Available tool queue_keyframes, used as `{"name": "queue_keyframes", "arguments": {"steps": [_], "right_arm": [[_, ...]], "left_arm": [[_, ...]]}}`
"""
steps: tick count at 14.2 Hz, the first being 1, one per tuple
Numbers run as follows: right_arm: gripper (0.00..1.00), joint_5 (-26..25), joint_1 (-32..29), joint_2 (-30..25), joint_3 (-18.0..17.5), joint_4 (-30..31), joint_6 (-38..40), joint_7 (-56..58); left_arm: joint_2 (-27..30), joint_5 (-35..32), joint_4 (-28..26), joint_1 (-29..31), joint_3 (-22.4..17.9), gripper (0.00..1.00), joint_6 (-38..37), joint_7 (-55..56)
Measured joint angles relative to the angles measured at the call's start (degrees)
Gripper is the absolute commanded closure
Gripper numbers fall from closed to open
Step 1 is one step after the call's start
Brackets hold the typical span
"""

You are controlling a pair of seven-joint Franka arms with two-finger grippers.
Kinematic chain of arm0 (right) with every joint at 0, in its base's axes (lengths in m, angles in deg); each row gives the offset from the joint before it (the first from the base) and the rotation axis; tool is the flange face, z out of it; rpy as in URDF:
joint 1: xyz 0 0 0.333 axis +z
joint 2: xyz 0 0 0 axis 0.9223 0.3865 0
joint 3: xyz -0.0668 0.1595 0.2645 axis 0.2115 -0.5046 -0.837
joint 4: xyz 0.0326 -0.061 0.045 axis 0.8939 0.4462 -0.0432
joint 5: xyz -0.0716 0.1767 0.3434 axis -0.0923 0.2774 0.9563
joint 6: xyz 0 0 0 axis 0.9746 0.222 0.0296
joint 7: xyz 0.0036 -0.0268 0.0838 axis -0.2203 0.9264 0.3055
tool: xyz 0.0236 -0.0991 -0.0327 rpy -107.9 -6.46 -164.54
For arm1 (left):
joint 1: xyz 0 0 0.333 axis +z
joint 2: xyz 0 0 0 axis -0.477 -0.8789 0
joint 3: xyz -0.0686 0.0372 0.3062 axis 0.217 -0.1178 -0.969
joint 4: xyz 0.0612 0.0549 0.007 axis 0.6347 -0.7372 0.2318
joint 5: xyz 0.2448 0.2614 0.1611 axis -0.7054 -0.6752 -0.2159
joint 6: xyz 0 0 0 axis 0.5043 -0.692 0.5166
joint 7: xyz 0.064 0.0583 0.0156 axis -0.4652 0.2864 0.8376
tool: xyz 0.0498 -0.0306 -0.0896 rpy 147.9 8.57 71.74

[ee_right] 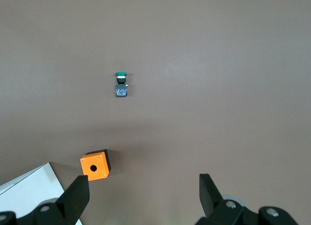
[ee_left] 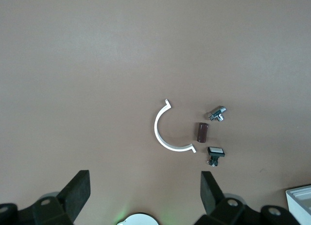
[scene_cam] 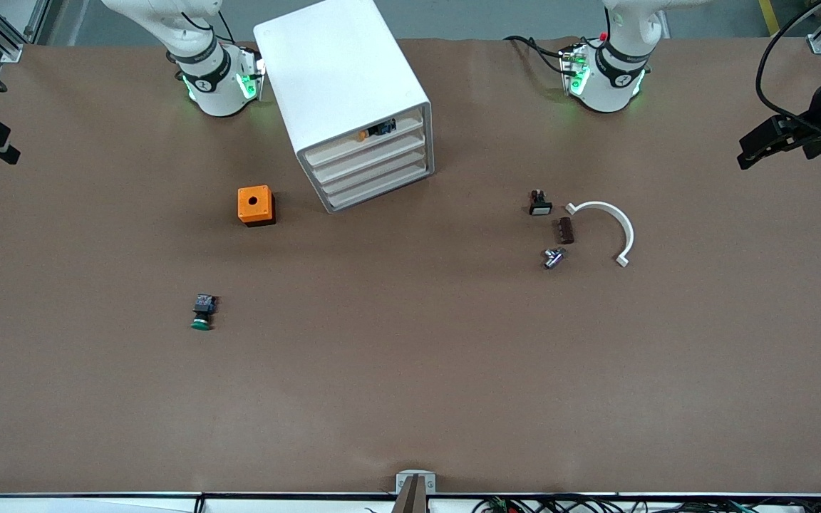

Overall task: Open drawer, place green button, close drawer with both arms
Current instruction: 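Reach the left gripper toward the white cabinet's drawer front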

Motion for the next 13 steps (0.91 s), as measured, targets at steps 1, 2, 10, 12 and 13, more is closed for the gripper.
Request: {"name": "queue_keyframes", "arguments": {"steps": [1,2,10,12,13], "right_arm": [[0.00,0.0,0.0,0.0,0.0,0.0,0.0,0.0],[0.00,0.0,0.0,0.0,0.0,0.0,0.0,0.0],[0.00,0.0,0.0,0.0,0.0,0.0,0.0,0.0],[0.00,0.0,0.0,0.0,0.0,0.0,0.0,0.0],[0.00,0.0,0.0,0.0,0.0,0.0,0.0,0.0]], "left_arm": [[0.0,0.0,0.0,0.0,0.0,0.00,-0.1,0.0],[0.0,0.0,0.0,0.0,0.0,0.00,-0.2,0.0],[-3.0,0.0,1.4,0.0,0.0,0.00,-0.3,0.0],[-5.7,0.0,1.6,-0.1,0.1,0.00,0.7,0.0],[-7.1,0.0,1.6,-0.3,0.4,0.00,1.6,0.5]]}}
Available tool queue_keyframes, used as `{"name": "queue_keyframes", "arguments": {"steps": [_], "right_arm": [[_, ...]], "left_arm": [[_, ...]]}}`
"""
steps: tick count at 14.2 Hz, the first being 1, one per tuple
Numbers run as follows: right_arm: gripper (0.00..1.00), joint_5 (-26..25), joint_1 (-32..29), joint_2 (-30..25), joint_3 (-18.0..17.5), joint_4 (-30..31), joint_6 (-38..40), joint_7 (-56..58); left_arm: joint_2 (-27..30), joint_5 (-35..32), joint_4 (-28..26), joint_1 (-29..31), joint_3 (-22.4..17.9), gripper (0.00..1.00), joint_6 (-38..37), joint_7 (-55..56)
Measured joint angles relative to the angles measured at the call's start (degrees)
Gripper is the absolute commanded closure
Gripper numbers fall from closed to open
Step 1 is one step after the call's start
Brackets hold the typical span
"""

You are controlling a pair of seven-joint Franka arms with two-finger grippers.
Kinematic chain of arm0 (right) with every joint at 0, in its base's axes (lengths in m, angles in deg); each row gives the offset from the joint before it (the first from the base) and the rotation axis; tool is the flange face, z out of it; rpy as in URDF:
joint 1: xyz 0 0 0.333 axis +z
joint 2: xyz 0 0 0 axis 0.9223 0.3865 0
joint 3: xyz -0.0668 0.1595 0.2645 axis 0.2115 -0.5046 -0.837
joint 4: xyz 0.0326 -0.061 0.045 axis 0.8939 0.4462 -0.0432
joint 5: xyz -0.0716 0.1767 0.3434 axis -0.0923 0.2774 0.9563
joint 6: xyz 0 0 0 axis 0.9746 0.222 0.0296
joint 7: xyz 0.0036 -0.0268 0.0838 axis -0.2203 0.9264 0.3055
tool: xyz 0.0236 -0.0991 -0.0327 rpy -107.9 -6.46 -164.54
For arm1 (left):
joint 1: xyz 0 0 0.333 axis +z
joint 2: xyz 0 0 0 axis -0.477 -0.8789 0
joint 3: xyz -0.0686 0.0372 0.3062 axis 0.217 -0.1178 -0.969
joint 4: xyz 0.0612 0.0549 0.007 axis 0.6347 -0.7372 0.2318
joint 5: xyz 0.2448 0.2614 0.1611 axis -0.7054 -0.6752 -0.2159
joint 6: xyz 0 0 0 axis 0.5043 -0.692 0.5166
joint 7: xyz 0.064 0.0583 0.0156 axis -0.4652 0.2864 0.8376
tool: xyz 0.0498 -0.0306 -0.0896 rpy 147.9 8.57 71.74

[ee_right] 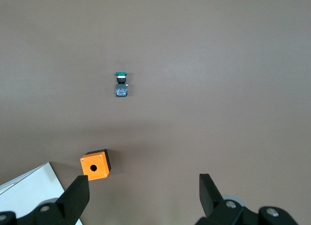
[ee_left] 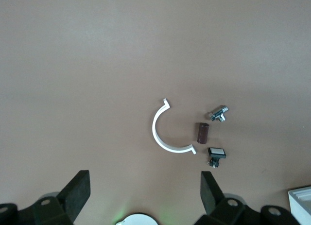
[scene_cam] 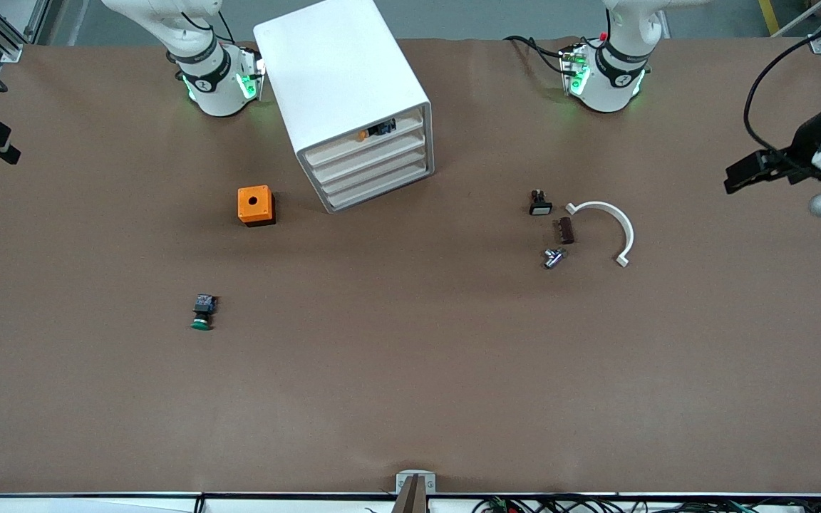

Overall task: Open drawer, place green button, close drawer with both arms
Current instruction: 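Reach the left gripper toward the white cabinet's drawer front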

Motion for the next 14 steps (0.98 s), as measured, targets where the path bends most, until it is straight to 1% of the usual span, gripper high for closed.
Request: {"name": "queue_keyframes", "arguments": {"steps": [3,7,11,14], "right_arm": [[0.00,0.0,0.0,0.0,0.0,0.0,0.0,0.0],[0.00,0.0,0.0,0.0,0.0,0.0,0.0,0.0],[0.00,0.0,0.0,0.0,0.0,0.0,0.0,0.0],[0.00,0.0,0.0,0.0,0.1,-0.4,-0.1,0.0]], "left_arm": [[-4.3,0.0,0.1,-0.3,2.4,0.00,2.4,6.0],[-10.9,0.0,0.2,-1.5,6.3,0.00,4.9,16.8],[-17.0,0.0,0.3,-6.3,6.8,0.00,8.3,29.2],[-21.3,0.1,0.4,-11.7,6.9,0.00,11.3,42.1]]}}
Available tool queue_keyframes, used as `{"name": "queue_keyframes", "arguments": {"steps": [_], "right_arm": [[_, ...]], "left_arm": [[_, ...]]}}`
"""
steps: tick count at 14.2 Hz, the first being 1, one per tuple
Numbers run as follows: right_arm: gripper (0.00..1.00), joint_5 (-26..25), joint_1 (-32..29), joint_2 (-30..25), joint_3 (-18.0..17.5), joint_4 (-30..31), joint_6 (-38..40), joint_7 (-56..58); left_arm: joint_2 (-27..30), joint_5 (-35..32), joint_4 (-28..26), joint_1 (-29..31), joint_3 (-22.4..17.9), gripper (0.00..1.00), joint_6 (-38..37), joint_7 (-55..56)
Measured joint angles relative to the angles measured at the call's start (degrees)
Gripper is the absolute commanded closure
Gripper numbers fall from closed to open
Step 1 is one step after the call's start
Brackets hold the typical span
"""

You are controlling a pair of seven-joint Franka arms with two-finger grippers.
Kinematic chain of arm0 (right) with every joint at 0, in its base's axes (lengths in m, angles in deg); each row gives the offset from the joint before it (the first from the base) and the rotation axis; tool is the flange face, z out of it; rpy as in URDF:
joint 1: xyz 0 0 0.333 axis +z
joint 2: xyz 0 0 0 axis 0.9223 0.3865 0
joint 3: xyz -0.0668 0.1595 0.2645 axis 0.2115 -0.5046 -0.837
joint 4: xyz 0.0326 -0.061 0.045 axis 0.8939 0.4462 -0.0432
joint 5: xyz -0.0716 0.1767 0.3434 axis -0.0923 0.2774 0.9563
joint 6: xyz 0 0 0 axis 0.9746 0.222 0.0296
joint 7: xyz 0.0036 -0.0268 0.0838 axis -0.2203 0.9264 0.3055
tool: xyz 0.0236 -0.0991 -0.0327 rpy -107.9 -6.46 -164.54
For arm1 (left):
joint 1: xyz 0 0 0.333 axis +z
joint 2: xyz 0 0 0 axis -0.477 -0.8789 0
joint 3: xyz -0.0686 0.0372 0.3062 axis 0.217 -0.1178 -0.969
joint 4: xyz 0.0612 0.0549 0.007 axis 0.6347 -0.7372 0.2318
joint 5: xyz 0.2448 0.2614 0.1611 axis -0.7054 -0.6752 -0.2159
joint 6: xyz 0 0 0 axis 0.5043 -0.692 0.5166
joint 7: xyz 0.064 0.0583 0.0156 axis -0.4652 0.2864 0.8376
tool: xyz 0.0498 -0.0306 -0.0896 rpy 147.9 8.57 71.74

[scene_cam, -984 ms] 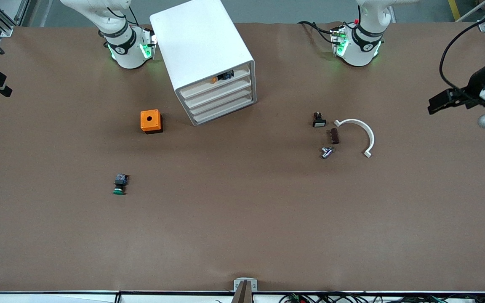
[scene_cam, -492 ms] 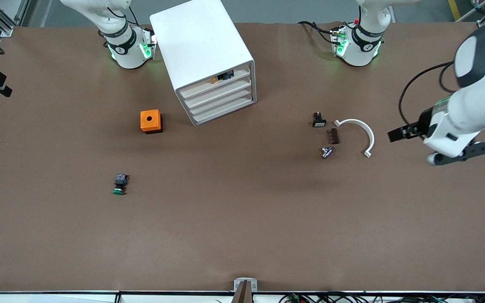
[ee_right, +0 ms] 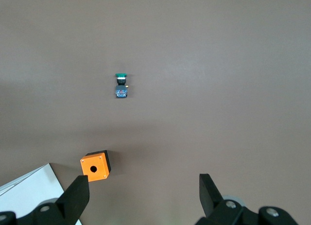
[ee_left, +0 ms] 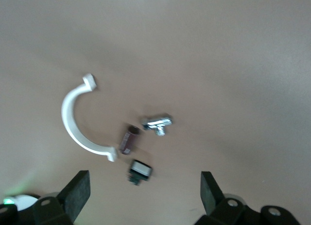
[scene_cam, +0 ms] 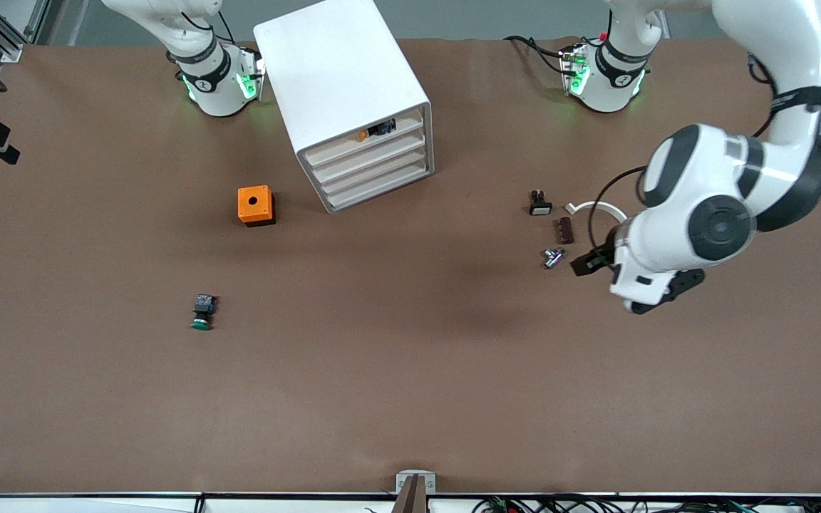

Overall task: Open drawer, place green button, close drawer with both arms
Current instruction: 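Reach the left gripper toward the white cabinet's drawer front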

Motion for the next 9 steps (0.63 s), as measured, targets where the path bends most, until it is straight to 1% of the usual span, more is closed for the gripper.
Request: {"name": "queue_keyframes", "arguments": {"steps": [3,5,7,9], "right_arm": [[0.00,0.0,0.0,0.0,0.2,-0.4,0.0,0.0],[0.00,0.0,0.0,0.0,0.2,-0.4,-0.1,0.0],[0.00,-0.1,0.0,0.3,0.2,-0.4,-0.4,0.0],[0.00,-0.1,0.0,1.4,0.3,-0.2,-0.5,0.0]], "left_arm": [[-3.5,4.2,0.1,-5.7,0.1,0.00,4.0,11.9],[-5.6,5.8,0.3,-9.2,0.2,0.00,4.8,19.3],[-7.8,8.1,0.3,-11.5,0.2,0.00,4.8,27.2],[-10.3,11.9,0.4,-13.1,0.2,0.00,4.9,36.1]]}}
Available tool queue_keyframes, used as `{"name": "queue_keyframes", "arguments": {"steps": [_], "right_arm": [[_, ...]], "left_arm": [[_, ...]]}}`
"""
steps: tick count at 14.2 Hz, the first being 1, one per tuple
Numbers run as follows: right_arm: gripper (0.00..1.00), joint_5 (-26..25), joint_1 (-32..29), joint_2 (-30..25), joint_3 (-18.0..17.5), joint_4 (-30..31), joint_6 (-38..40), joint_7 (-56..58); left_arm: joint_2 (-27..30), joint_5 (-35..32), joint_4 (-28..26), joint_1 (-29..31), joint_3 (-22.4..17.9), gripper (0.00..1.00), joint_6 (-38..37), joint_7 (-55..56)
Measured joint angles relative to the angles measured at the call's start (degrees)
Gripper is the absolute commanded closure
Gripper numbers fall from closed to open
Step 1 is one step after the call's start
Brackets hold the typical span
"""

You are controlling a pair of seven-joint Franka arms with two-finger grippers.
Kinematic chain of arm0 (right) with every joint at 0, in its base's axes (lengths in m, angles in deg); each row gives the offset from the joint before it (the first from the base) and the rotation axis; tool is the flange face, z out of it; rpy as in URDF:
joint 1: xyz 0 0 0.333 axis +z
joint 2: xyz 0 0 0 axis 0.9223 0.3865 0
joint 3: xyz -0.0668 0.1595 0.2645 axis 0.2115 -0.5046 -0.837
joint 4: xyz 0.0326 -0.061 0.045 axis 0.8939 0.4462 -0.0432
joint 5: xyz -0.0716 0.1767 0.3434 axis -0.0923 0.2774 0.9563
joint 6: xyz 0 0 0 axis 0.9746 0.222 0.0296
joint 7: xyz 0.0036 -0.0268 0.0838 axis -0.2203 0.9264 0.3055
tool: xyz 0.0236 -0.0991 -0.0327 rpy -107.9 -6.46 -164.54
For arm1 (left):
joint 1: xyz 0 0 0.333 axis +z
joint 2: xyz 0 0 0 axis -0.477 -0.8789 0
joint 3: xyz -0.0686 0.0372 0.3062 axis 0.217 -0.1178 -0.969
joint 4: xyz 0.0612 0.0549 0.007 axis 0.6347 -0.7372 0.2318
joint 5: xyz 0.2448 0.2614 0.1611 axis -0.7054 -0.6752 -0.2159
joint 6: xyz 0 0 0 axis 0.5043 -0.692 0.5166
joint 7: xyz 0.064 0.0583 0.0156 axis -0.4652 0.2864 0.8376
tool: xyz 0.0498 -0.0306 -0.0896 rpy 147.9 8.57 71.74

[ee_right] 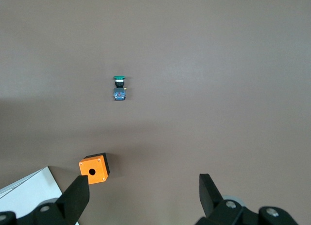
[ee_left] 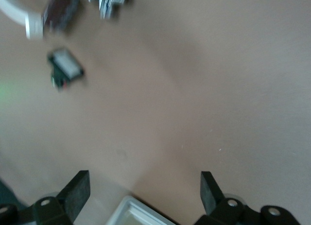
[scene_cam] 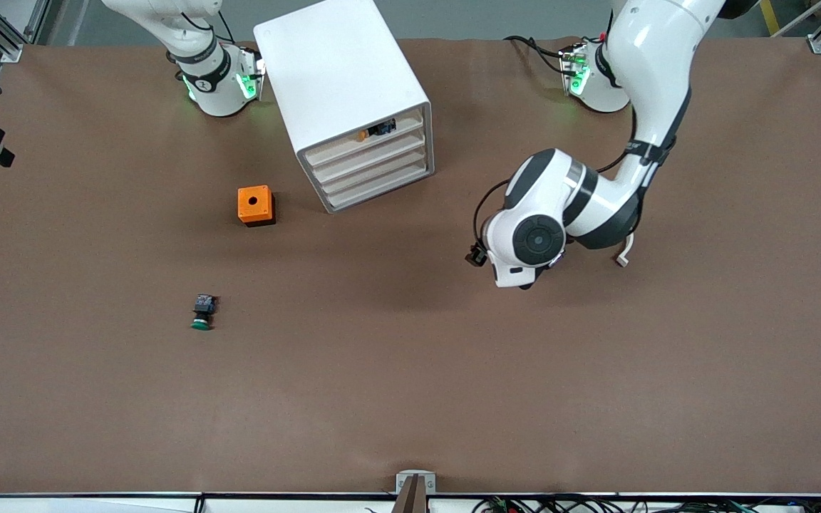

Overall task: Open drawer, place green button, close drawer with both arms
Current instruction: 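Reach the left gripper toward the white cabinet's drawer front, then grasp the drawer edge with the left gripper while the right gripper reaches the button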

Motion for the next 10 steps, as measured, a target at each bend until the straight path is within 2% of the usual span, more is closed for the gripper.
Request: {"name": "queue_keyframes", "arguments": {"steps": [3,6,10], "right_arm": [[0.00,-0.1,0.0,5.2,0.0,-0.3,-2.0,0.0],[0.00,-0.1,-0.4,10.6,0.3,-1.1,-4.1,0.0],[0.00,-0.1,-0.7,12.7,0.4,-1.8,-5.0,0.0]], "left_arm": [[-3.5,4.9,0.8,-2.6,0.0,0.00,0.3,12.6],[-6.2,10.2,1.6,-5.0,0.0,0.00,0.3,19.8],[-8.8,15.4,2.3,-5.5,0.0,0.00,0.4,26.9]]}}
